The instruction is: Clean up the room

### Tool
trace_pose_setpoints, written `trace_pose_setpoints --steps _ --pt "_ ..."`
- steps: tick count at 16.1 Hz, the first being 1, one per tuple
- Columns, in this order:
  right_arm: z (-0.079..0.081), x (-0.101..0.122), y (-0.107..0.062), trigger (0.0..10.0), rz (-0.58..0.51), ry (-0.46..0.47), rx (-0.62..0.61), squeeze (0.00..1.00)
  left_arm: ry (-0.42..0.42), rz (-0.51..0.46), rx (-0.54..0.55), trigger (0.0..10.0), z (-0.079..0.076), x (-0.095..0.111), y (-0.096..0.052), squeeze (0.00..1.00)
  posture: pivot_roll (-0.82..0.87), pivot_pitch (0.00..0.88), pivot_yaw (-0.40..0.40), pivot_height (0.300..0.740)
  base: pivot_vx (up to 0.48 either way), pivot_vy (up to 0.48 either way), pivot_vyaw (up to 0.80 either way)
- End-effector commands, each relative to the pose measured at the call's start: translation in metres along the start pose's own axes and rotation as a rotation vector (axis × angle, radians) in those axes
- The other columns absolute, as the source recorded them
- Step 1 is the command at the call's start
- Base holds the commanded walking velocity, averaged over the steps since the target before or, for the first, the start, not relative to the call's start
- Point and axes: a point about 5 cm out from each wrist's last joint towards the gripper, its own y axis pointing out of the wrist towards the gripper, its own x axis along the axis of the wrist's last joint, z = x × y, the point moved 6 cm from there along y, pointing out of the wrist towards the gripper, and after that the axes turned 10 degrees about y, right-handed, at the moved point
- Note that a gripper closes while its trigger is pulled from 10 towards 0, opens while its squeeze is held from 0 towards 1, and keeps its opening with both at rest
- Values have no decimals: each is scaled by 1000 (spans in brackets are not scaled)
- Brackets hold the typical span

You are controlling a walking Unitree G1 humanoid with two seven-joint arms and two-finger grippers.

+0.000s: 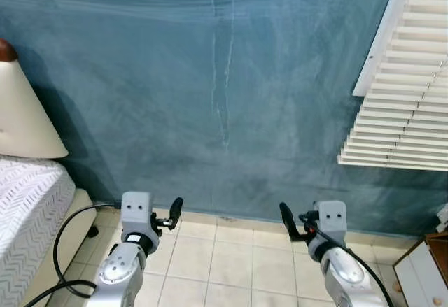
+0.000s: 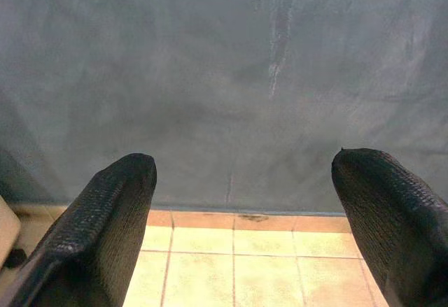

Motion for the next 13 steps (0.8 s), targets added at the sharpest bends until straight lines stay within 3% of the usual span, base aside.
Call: trace_pose_setpoints --steps 1,4,7,10,12,13 --pt "0 13 -2 10000 -58 4 17 0 31 -47 2 10000 1 11 3 0 -38 0 29 740 0 0 413" --pt "5 11 -2 10000 -50 35 37 0 60 -62 41 10000 7 15 4 0 -42 0 33 740 0 0 696" --pt "3 7 4 10000 -16 144 27 0 60 -9 56 10000 7 0 5 0 -39 0 41 740 0 0 656" --pt "10 7 8 10000 -10 88 63 0 117 -21 68 10000 6 2 7 0 -35 0 35 740 0 0 640" --pt "17 6 6 10000 -15 -30 117 0 107 -26 92 10000 9 3 6 0 -32 0 31 740 0 -480 438" --pt "16 5 6 10000 -15 -32 116 0 111 -27 91 10000 9 4 6 0 -31 0 30 740 0 -480 425"
